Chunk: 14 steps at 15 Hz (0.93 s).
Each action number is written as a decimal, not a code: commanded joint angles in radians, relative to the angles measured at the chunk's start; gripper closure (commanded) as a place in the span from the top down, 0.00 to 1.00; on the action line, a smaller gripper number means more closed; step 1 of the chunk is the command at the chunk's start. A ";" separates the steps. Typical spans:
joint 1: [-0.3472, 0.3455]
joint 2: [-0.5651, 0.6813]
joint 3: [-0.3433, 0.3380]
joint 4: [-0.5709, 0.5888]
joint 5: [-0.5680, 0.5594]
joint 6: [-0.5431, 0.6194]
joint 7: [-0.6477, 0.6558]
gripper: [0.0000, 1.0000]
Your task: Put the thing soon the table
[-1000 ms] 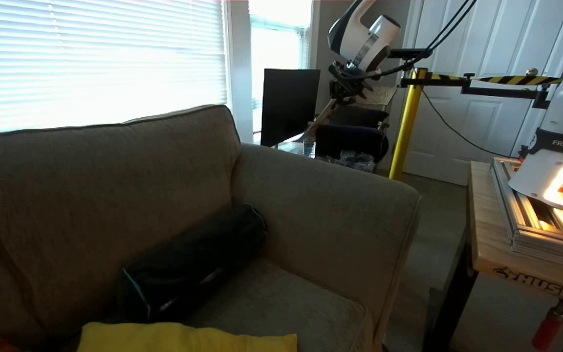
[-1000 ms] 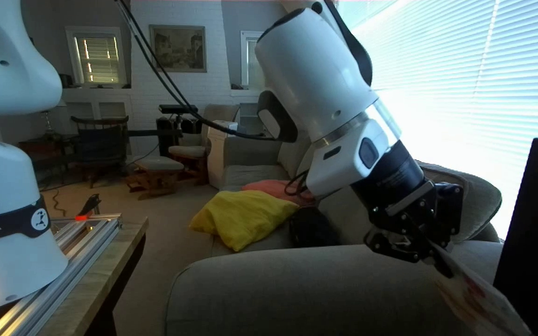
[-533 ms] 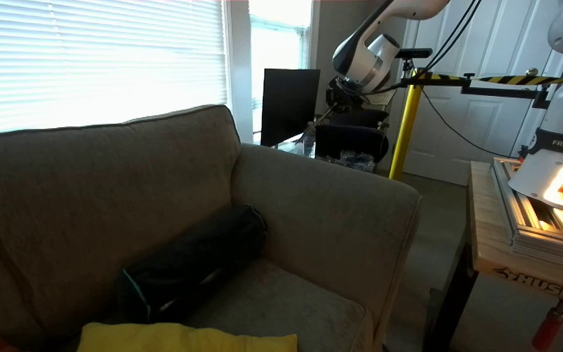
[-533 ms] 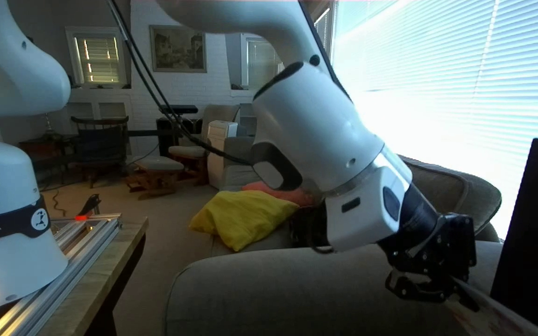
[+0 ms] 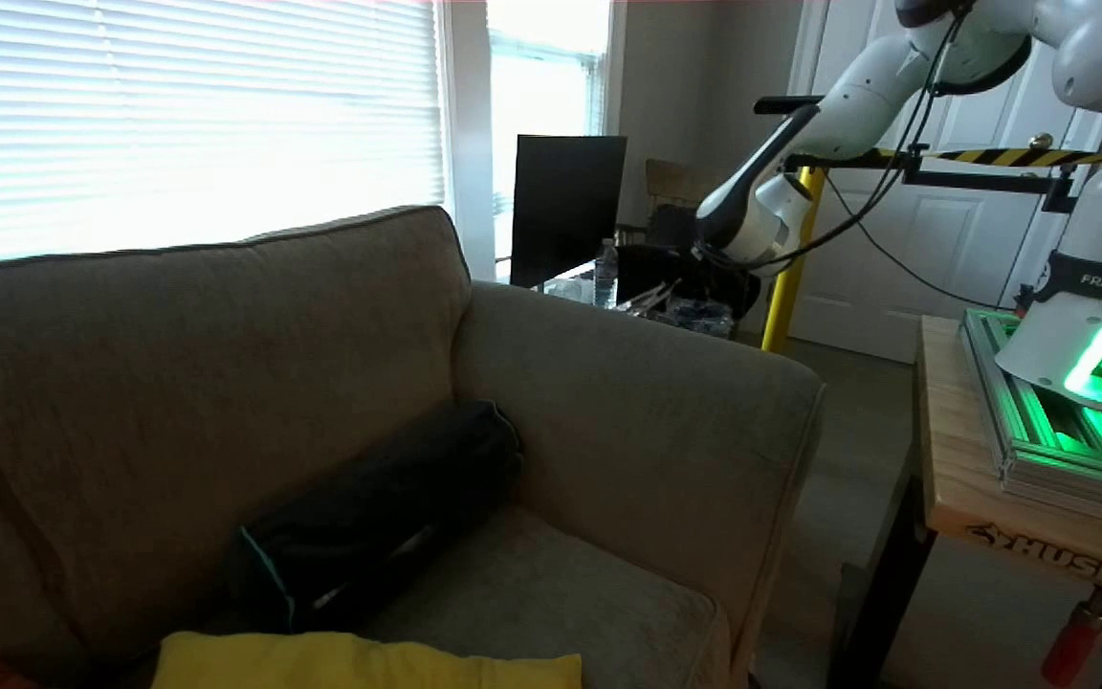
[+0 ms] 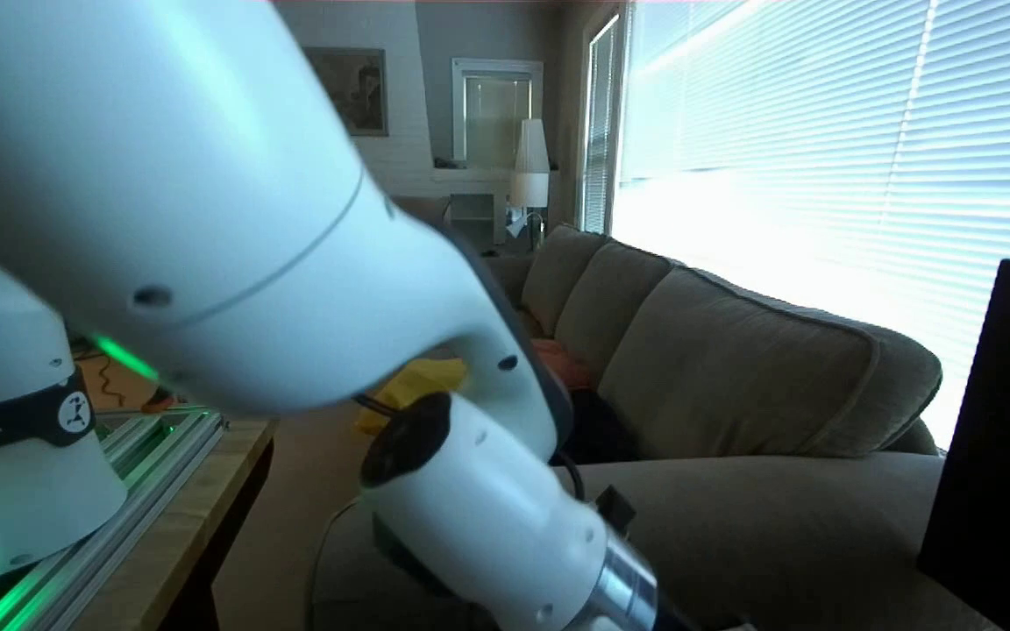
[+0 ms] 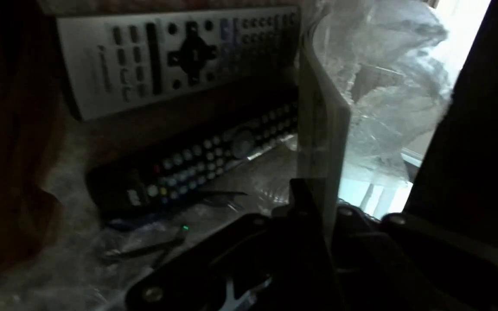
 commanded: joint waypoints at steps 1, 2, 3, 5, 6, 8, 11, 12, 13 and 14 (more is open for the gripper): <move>0.013 0.153 -0.087 0.056 -0.179 0.061 0.126 0.01; 0.015 0.191 -0.109 0.073 -0.209 0.063 0.146 0.01; 0.022 0.224 -0.127 0.096 -0.228 0.069 0.161 0.01; 0.029 0.288 -0.148 0.144 -0.263 0.062 0.190 0.01; 0.033 0.299 -0.153 0.162 -0.276 0.061 0.205 0.17; 0.017 0.251 -0.160 0.121 -0.282 0.066 0.233 0.36; -0.034 0.087 -0.164 -0.023 -0.268 0.027 0.244 0.57; -0.047 0.020 -0.170 -0.085 -0.261 0.006 0.237 0.63; -0.091 -0.027 -0.138 -0.144 -0.231 -0.042 0.164 0.71; -0.106 -0.074 -0.131 -0.182 -0.212 -0.081 0.139 0.77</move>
